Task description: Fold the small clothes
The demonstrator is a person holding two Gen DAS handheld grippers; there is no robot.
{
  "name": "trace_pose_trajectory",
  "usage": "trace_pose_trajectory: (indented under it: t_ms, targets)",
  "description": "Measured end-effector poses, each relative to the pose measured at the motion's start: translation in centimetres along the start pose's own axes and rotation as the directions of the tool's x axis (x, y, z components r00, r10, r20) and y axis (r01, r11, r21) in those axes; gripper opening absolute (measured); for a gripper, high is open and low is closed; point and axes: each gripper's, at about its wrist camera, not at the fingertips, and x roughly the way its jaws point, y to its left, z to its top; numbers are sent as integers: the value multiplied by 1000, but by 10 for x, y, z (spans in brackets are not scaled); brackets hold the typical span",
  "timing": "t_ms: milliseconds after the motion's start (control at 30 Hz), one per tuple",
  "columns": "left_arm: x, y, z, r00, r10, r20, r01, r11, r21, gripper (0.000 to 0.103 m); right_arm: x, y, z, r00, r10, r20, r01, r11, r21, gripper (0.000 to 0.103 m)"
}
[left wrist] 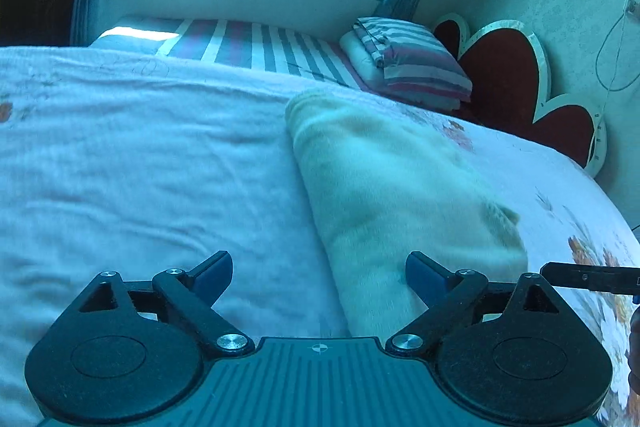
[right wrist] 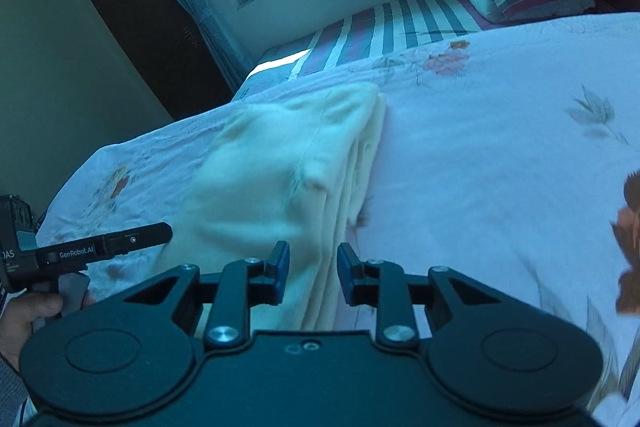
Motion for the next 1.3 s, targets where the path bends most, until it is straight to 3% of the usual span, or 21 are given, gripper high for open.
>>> trace_pose_trajectory:
  t_ms: [100,167,200,267,367,433,567,667,733,800,1000,1100,1300]
  targets:
    - [3,-4,-17,999,46,-23,-45,998,33,93,7,6,-15,999,2,-39,-2,1000,9,24]
    - [1,-11,-16,997,74,-35,-72,996,48,93,14,10,-17,998,-30,-49,30,1000,0,13]
    - [-4,-14,-13,998,59,-29,-57,997,43,93,14,13,-16,998,-46,-41,46,999,-17,7]
    - [-15,-21,-9,999,41,-1,-41,998,57,93,1,17,-15,999,-54,3,54,998,-37,6]
    - [-8,-29,-20,988,151,-47,-142,977,158,93,1,15,-20,994,-105,-30,103,993,-58,5]
    - [-9,-20,-26,990,127,-61,-121,988,95,93,6,11,-25,990,-122,-63,118,991,-63,10]
    - [-40,-21,-30,992,125,9,-125,990,71,93,-18,28,-22,994,-107,15,108,990,-86,14]
    - [-43,-16,-35,990,143,17,-144,988,47,93,-18,42,-24,997,-77,27,80,989,-122,16]
    - [-36,-15,-38,986,163,-22,-162,986,48,93,-8,46,-28,996,-89,-3,87,985,-149,14]
    - [-30,-13,-42,986,162,-36,-160,986,41,93,10,43,-36,985,-162,-56,150,974,-169,10]
    - [-36,-19,-39,984,177,-30,-176,983,52,93,-8,51,-34,992,-130,0,128,979,-157,17]
    - [-36,-17,-42,984,175,-40,-173,984,38,93,3,48,-38,983,-177,-41,168,972,-164,15]
    - [-44,-22,-42,984,176,-29,-174,983,55,93,-7,51,-38,987,-157,-21,153,978,-140,20]
